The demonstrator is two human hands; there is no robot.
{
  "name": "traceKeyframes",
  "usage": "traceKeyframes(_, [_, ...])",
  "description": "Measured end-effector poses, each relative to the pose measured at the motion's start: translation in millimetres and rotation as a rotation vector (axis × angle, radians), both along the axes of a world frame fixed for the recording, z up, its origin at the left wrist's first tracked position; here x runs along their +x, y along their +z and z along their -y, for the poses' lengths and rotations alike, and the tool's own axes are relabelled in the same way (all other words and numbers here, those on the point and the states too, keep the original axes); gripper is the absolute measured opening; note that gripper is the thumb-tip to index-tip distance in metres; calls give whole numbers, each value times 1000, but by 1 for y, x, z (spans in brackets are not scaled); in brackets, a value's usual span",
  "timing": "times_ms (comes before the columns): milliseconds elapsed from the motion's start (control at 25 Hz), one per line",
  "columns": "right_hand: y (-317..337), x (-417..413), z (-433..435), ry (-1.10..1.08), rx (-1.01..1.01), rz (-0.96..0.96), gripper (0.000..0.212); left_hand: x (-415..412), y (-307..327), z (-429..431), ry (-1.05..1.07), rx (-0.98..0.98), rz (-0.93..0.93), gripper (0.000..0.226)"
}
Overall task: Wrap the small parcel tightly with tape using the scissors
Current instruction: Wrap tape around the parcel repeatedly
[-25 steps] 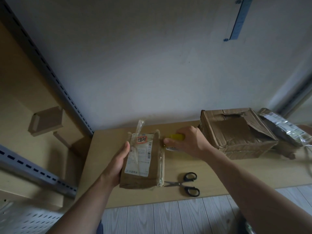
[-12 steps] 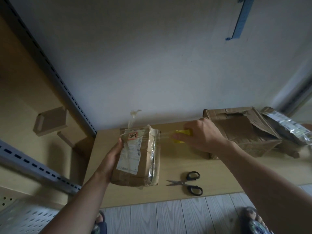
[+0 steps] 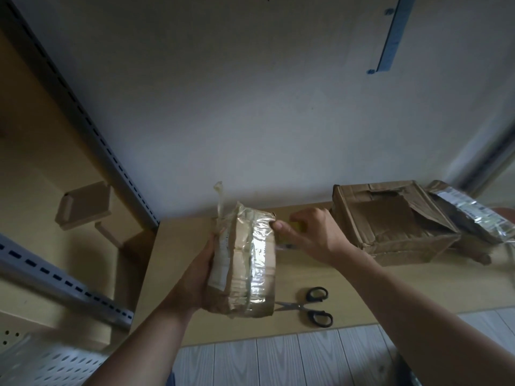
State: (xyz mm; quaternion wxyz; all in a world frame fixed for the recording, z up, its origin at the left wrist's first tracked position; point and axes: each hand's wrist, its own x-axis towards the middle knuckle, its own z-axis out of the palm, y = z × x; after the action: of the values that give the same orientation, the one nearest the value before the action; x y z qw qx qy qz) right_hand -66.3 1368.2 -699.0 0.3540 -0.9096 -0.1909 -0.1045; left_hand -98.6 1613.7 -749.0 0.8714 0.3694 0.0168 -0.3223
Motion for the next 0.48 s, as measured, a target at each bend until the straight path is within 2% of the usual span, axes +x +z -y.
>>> traceKeyframes(200, [-10,-4,6,-106,-79,-99,62,3,6,16,155,533,107,52])
traceKeyframes(240, [-10,-5,5,-134,-121,-118,63,1,7,16,138,571,111,58])
traceKeyframes(320, [-9,-7,3,-184,-175,-147,64,-5,11,16,14,596,78,85])
traceKeyframes(400, [-7,-8,0,-200,-188,-155,64,-5,7,16,-68,667,131,109])
traceKeyframes(480, [-5,-8,-2,-203,-214,-144,65,-5,6,20,-42,670,199,106])
